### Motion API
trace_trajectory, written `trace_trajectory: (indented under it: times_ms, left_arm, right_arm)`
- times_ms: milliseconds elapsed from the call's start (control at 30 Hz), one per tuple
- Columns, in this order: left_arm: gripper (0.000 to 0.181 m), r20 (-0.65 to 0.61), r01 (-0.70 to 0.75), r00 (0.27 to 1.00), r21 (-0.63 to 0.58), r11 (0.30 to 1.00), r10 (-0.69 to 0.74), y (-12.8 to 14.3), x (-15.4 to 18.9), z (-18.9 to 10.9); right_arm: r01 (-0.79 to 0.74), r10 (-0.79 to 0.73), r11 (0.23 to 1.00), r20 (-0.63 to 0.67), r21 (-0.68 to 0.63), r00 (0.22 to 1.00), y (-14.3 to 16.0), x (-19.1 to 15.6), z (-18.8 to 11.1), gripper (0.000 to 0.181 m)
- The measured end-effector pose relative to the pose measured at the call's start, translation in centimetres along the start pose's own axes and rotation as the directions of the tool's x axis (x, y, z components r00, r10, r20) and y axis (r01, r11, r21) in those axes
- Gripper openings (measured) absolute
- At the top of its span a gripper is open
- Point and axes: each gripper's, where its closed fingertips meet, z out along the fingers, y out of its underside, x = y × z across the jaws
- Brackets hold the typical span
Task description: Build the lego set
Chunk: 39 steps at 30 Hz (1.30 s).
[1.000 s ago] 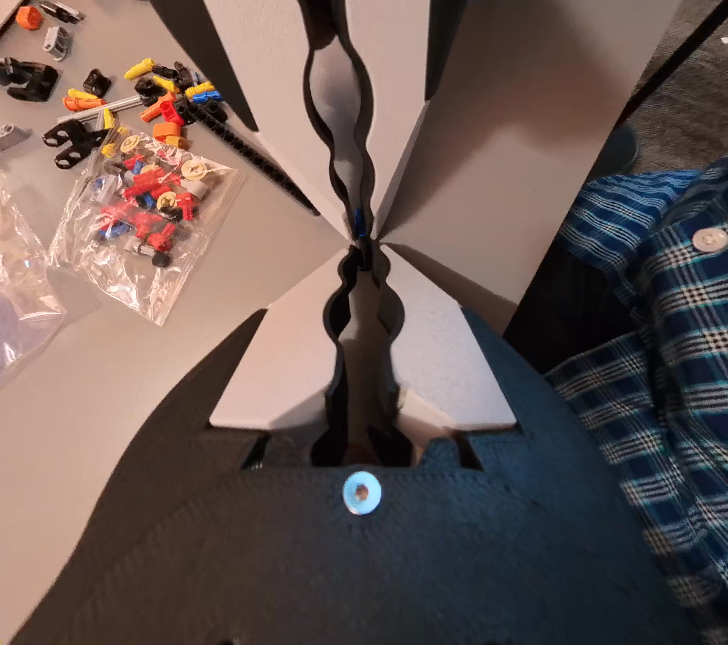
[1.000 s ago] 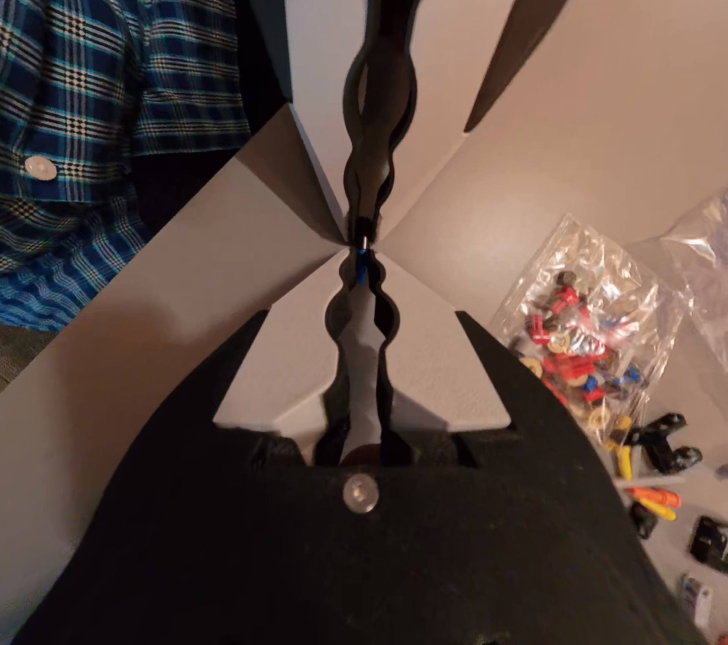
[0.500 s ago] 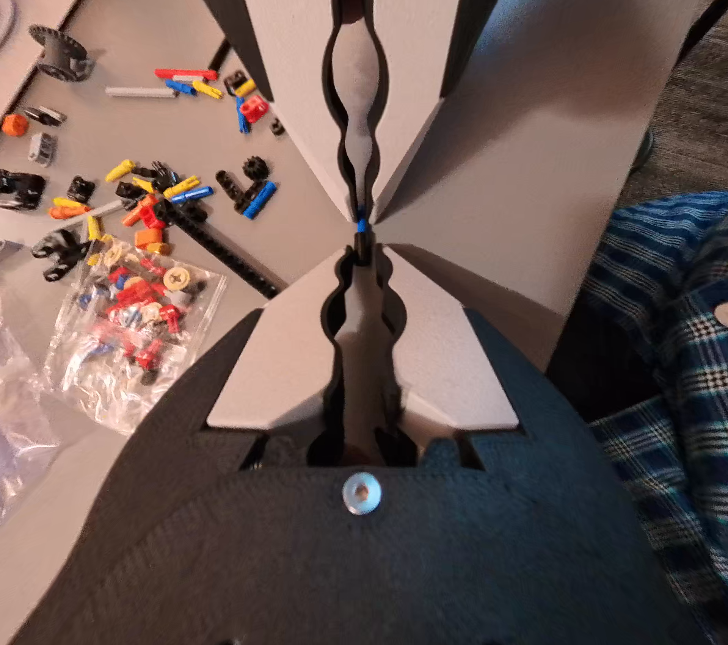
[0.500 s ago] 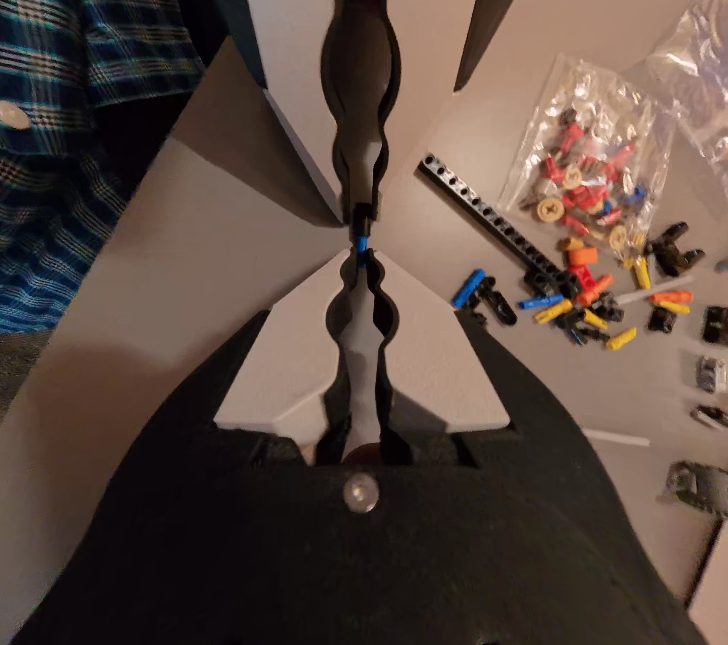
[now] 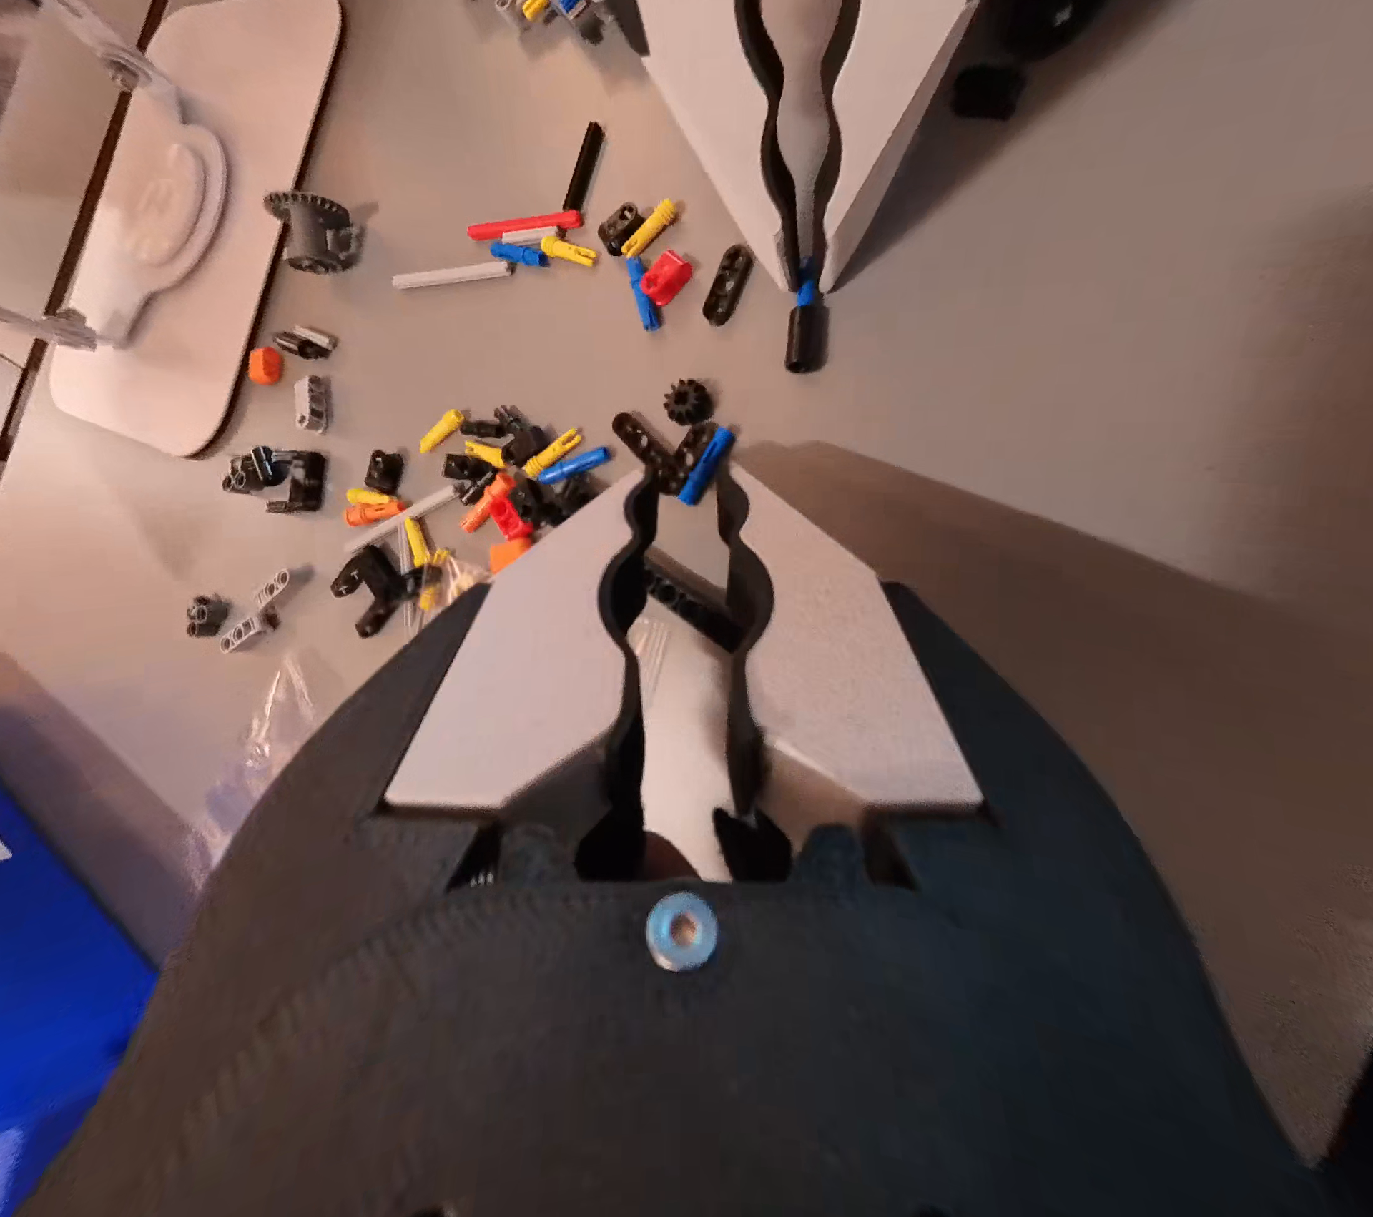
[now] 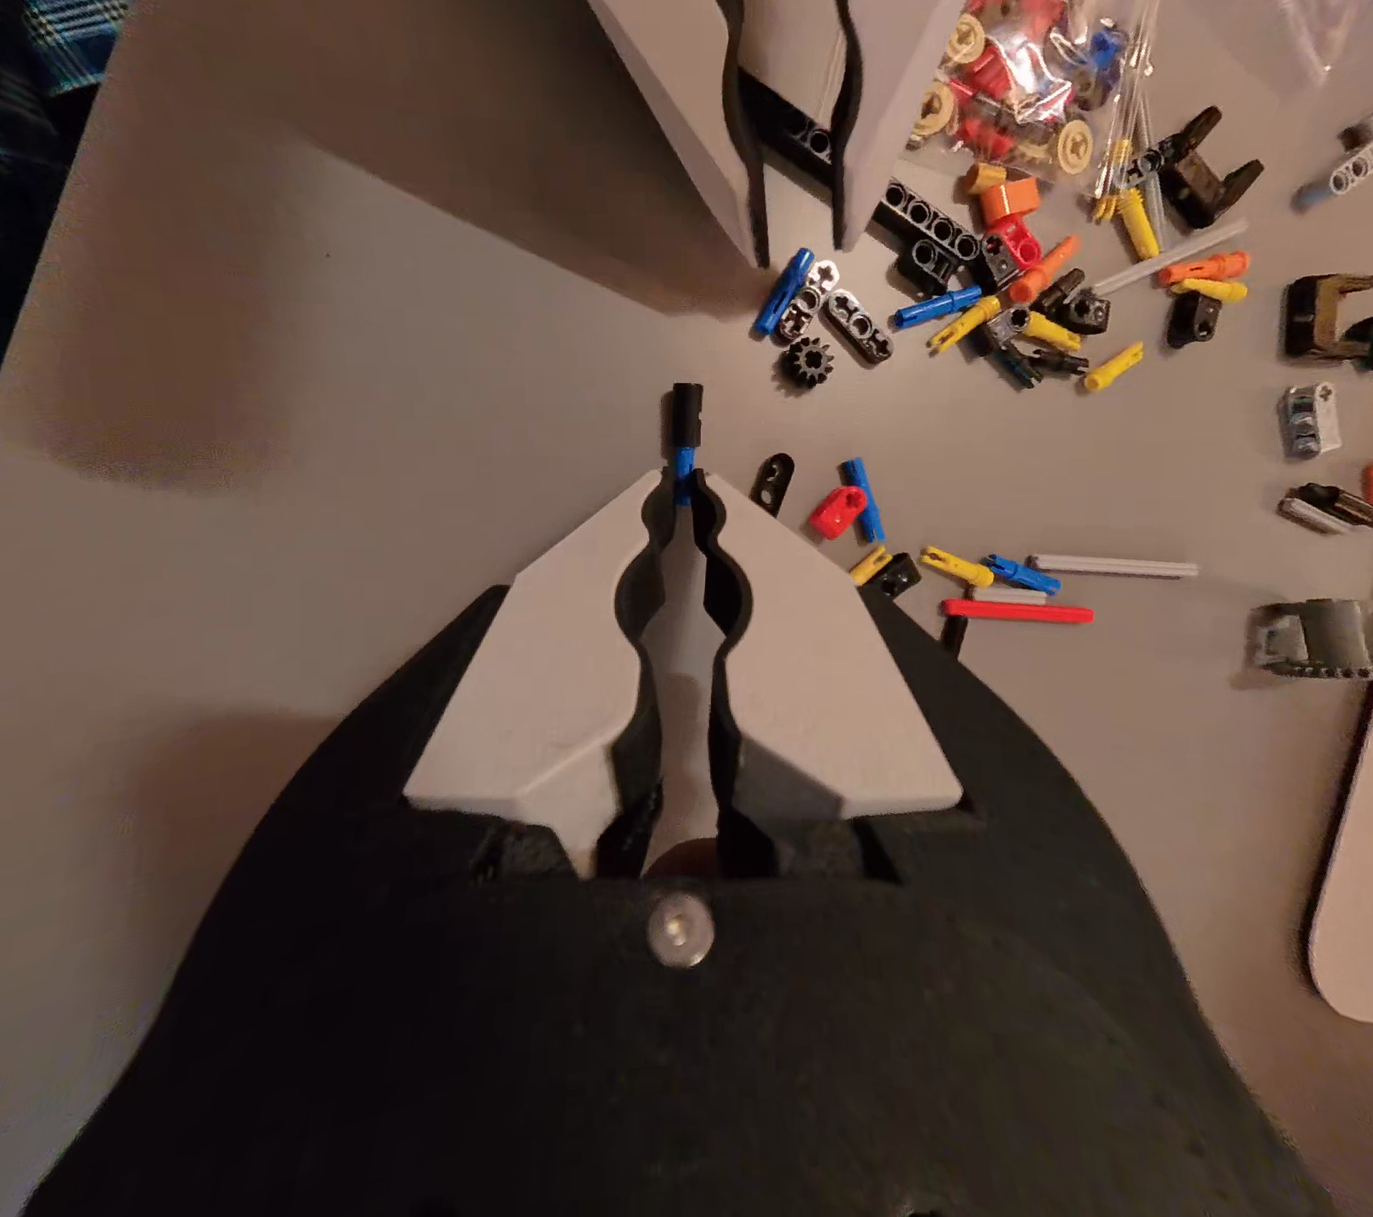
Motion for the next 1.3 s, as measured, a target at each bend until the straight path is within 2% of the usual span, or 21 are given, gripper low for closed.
trace_trajectory:
  times_ms: [33, 133, 267, 367, 433, 567, 667, 767, 900, 967, 1067, 1167, 1300]
  left_arm:
    - [0.012, -0.004, -0.001, 1.0, -0.027, 1.0, 0.001, 0.2, 0.0, 0.2]
    - [0.01, -0.033, 0.035, 0.999, -0.079, 0.996, -0.038, 0.9, 0.3, 0.7]
    - [0.009, -0.065, 0.096, 0.993, -0.074, 0.993, -0.1, 0.7, 1.5, 0.2]
    - [0.011, -0.109, 0.122, 0.986, -0.05, 0.991, -0.127, 0.1, 2.9, -0.1]
    - [0.014, -0.187, 0.147, 0.971, -0.007, 0.989, -0.146, -0.9, 4.5, -0.5]
    - [0.011, -0.154, 0.181, 0.973, 0.054, 0.982, -0.171, -1.3, 3.1, -1.6]
    - [0.01, -0.092, 0.076, 0.993, -0.041, 0.996, -0.079, 0.7, 1.5, -0.9]
    - [0.009, -0.087, -0.019, 0.996, -0.072, 0.997, 0.013, 1.0, 1.3, -0.1]
    - [0.02, -0.055, -0.171, 0.984, -0.046, 0.984, 0.168, 0.2, 1.0, 0.2]
    - [0.019, -0.055, -0.236, 0.97, 0.006, 0.972, 0.236, -0.5, 1.0, 0.0]
    - [0.019, -0.06, -0.352, 0.935, -0.004, 0.936, 0.351, -0.4, 0.8, 0.5]
    - [0.017, -0.091, -0.391, 0.916, 0.01, 0.92, 0.39, -0.8, 1.2, 1.0]
    - [0.02, -0.114, -0.35, 0.929, 0.04, 0.936, 0.352, -1.6, 1.7, 1.3]
  right_arm:
    - [-0.003, 0.003, 1.0, 0.0, 0.005, 1.0, 0.0, 0.0, 0.0, 0.001]
    - [-0.008, 0.008, 1.0, -0.005, 0.013, 1.0, 0.2, 0.1, -0.1, 0.001]
    - [-0.012, 0.013, 1.0, -0.007, 0.029, 1.0, 0.1, 0.1, 0.0, 0.001]
    - [-0.015, 0.015, 0.999, -0.006, 0.036, 1.0, 0.1, 0.1, 0.0, 0.001]
    - [-0.01, 0.011, 0.999, -0.003, 0.04, 1.0, 0.0, -0.1, 0.0, 0.001]
    - [-0.008, 0.008, 0.999, 0.0, 0.043, 1.0, -0.1, -0.5, 0.0, 0.001]
    - [-0.008, 0.008, 0.999, -0.003, 0.039, 1.0, 0.0, -0.5, -0.1, 0.001]
    - [-0.013, 0.013, 0.999, -0.005, 0.041, 1.0, 0.0, -0.4, -0.1, 0.001]
    - [-0.015, 0.015, 0.999, -0.003, 0.048, 1.0, 0.1, -0.4, -0.2, 0.001]
    - [-0.013, 0.013, 0.999, -0.001, 0.051, 1.0, 0.1, -0.4, -0.1, 0.001]
    - [-0.008, 0.008, 0.999, 0.003, 0.053, 1.0, 0.1, -0.4, -0.1, 0.001]
    - [-0.007, 0.007, 0.999, -0.001, 0.054, 1.0, 0.1, -0.4, -0.2, 0.001]
    - [-0.01, 0.01, 0.998, -0.003, 0.054, 1.0, 0.3, -0.3, -0.3, 0.0]
